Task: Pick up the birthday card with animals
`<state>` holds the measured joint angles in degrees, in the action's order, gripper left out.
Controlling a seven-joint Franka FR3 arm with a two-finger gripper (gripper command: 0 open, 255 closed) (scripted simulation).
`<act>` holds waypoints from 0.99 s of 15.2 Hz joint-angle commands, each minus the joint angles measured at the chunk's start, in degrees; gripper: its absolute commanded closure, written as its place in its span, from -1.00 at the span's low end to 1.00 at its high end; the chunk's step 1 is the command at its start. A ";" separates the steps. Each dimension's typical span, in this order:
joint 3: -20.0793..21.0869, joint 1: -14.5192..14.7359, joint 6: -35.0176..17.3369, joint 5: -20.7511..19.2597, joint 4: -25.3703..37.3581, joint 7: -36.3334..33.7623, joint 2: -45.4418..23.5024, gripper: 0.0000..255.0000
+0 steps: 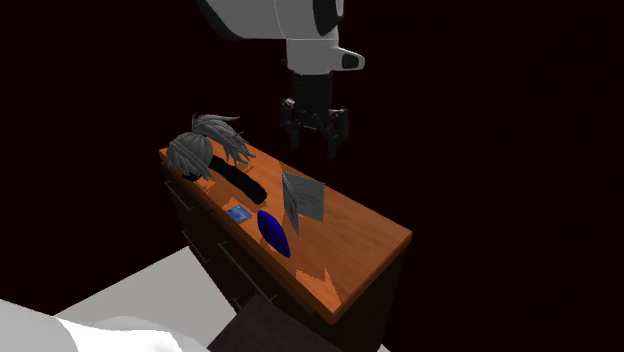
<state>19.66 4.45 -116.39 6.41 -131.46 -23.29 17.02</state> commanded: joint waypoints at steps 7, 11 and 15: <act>5.76 1.12 -7.21 -7.99 9.38 -12.35 -18.38 -1.00; 6.41 3.47 -8.49 -13.55 15.97 -18.71 -27.91 -1.00; 5.66 7.01 -8.41 -18.61 23.92 -24.04 -37.46 -1.00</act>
<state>25.55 10.55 -125.23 -10.95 -109.96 -46.03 -18.01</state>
